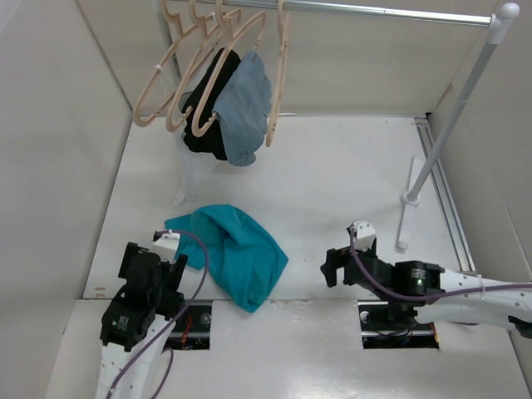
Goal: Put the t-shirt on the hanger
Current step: Grab a hanger with the right arm
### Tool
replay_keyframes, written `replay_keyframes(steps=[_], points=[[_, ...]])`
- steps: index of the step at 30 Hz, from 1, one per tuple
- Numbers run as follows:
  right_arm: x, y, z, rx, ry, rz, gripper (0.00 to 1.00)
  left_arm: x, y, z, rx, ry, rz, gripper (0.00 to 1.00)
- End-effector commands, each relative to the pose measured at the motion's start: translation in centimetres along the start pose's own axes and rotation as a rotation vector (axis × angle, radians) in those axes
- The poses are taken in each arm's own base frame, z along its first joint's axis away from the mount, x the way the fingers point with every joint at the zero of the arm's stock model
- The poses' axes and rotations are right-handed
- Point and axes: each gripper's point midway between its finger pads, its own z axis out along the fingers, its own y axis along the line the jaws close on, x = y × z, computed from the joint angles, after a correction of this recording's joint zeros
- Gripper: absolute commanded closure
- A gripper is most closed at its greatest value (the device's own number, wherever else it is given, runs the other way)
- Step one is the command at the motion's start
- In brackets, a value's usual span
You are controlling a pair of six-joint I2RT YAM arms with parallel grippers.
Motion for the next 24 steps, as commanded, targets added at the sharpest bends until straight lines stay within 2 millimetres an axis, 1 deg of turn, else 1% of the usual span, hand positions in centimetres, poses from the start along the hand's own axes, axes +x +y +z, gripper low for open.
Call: replay_keyframes(steps=[1, 2, 3, 4, 5, 6, 7, 8, 9, 10, 11, 12, 13, 14, 15, 16, 17, 18, 19, 20, 21, 22, 23, 24], points=[[-5.0, -0.1, -2.6, 0.027, -0.107, 0.054, 0.0, -0.3, 0.5, -0.8, -0.007, -0.014, -0.008, 0.0], [-5.7, -0.3, -3.1, 0.04, -0.117, 0.061, 0.0, -0.5, 0.6, -1.0, -0.007, -0.014, 0.005, 0.0], [-6.1, -1.4, -3.7, 0.082, -0.12, 0.038, 0.0, -0.5, 0.5, -1.0, 0.001, -0.016, 0.017, 0.0], [-7.6, -1.3, -4.7, 0.083, -0.14, 0.049, 0.0, -0.6, 0.5, -1.2, 0.017, -0.012, 0.034, 0.0], [-8.2, -1.6, -5.3, 0.093, -0.15, 0.049, 0.0, -1.0, 0.8, -1.7, 0.021, -0.028, 0.067, 0.0], [-8.4, -2.3, -5.8, 0.124, -0.138, 0.022, 0.0, -1.1, 1.0, -2.0, 0.023, -0.022, 0.088, 0.0], [-9.3, -2.7, -6.5, 0.141, -0.16, 0.024, 0.0, -1.4, 1.2, -2.3, 0.021, -0.027, 0.097, 0.0], [-11.3, -2.6, -7.9, 0.127, -0.194, 0.056, 0.0, -2.5, 1.9, -3.2, 0.008, -0.068, 0.081, 0.0], [-12.2, -2.9, -8.7, 0.138, -0.208, 0.057, 0.0, -3.3, 2.4, -3.5, 0.003, -0.078, 0.121, 0.0], [-13.1, -4.0, -9.7, 0.173, -0.228, 0.047, 0.0, -4.3, 2.4, -3.9, 0.019, -0.112, 0.13, 0.0], [-15.6, -3.9, -11.7, 0.151, -0.275, 0.096, 0.0, -5.1, 2.8, -4.3, 0.012, -0.131, 0.134, 0.0], [-17.0, -4.1, -12.6, 0.157, -0.3, 0.095, 0.0, -6.4, 3.4, -5.0, -0.001, -0.168, 0.12, 0.0], [-18.2, -4.4, -13.6, 0.164, -0.32, 0.088, 0.0, -7.7, 3.8, -5.0, -0.003, -0.172, 0.118, 0.0], [-19.7, -4.7, -14.6, 0.185, -0.355, 0.081, 0.0, -8.7, 3.7, -5.2, 0.019, -0.187, 0.118, 0.0], [-22.4, -4.8, -16.7, 0.17, -0.406, 0.121, 0.0, -10.2, 4.2, -6.3, 0.023, -0.222, 0.118, 0.0], [-23.5, -4.0, -16.5, 0.219, -0.399, 0.047, 0.0, -11.3, 4.1, -6.2, 0.051, -0.214, 0.126, 0.01], [-24.7, -4.1, -16.9, 0.268, -0.419, 0.006, 0.0, -12.5, 3.8, -6.5, 0.079, -0.249, 0.153, 0.01], [-26.8, -3.6, -18.0, 0.273, -0.446, -0.006, 0.0, -13.2, 4.0, -6.7, 0.081, -0.262, 0.158, 0.03], [-27.7, -2.9, -17.9, 0.3, -0.446, -0.059, 0.0, -13.7, 4.0, -6.8, 0.088, -0.275, 0.171, 0.03], [-28.5, -0.9, -16.4, 0.356, -0.405, -0.211, 0.0, -14.0, 3.9, -6.6, 0.093, -0.281, 0.181, 0.03], [-29.5, 0.2, -16.2, 0.366, -0.398, -0.259, 0.0, -14.2, 3.4, -6.4, 0.124, -0.282, 0.198, 0.04], [-31.9, 1.0, -17.6, 0.341, -0.428, -0.241, 0.0, -14.3, 3.0, -6.0, 0.142, -0.28, 0.213, 0.04], [-33.0, 2.9, -16.4, 0.356, -0.397, -0.367, 0.0, -14.4, 2.6, -5.9, 0.163, -0.278, 0.217, 0.05], [-34.5, 4.7, -16.5, 0.275, -0.417, -0.361, 0.0, -14.9, 1.9, -5.4, 0.199, -0.272, 0.224, 0.05]])
